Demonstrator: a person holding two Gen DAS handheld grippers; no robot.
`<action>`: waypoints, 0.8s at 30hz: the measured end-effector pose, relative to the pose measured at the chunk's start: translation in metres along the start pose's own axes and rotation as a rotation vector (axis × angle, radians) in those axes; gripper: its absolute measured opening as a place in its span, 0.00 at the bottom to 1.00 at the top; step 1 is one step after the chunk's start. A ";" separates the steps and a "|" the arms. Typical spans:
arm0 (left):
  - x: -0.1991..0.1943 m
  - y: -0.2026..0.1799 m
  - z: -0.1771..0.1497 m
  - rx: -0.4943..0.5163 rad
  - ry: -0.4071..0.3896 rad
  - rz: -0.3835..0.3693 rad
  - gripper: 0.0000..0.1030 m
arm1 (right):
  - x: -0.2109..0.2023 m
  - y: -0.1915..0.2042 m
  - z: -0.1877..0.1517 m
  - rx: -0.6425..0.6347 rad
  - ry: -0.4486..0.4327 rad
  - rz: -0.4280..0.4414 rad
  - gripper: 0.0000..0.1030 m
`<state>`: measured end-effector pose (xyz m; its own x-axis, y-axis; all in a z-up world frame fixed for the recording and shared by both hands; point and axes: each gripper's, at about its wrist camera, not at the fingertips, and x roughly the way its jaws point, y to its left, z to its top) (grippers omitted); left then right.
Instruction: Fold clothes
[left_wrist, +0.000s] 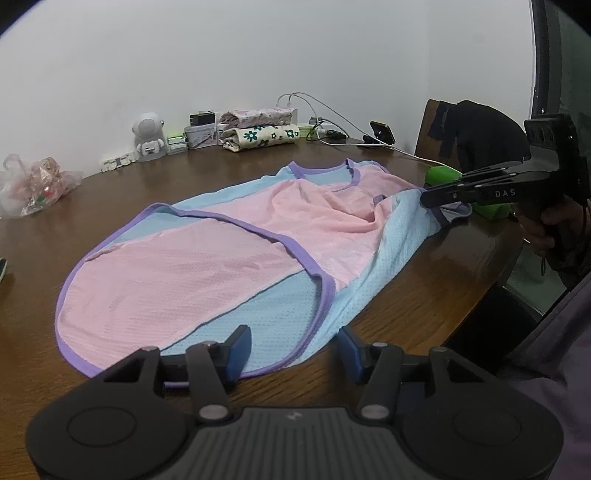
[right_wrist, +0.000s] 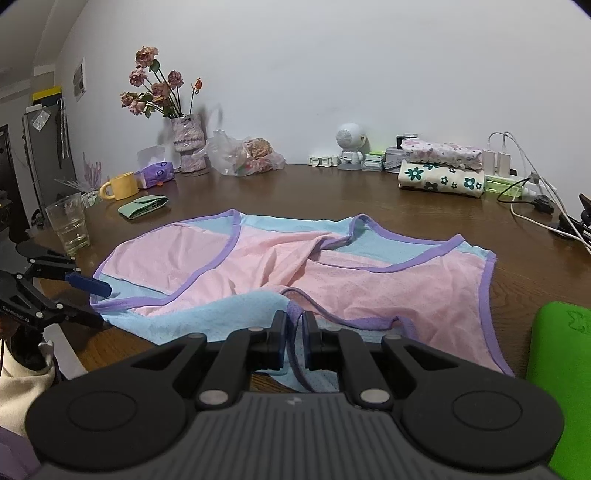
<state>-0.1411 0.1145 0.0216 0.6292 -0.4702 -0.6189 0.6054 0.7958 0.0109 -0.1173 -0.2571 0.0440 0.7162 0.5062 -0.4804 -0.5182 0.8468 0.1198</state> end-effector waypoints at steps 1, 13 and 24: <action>-0.001 0.000 0.000 0.000 -0.001 -0.002 0.49 | 0.000 0.000 0.000 -0.001 0.004 0.001 0.07; 0.002 -0.001 -0.002 -0.013 -0.007 -0.029 0.48 | -0.011 0.003 -0.018 -0.024 0.056 0.033 0.28; -0.005 0.013 -0.011 -0.045 -0.043 -0.019 0.03 | -0.008 0.003 -0.028 -0.044 0.077 0.051 0.28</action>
<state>-0.1419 0.1314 0.0160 0.6385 -0.5007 -0.5845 0.5959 0.8022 -0.0362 -0.1379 -0.2630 0.0235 0.6513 0.5332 -0.5399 -0.5743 0.8114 0.1084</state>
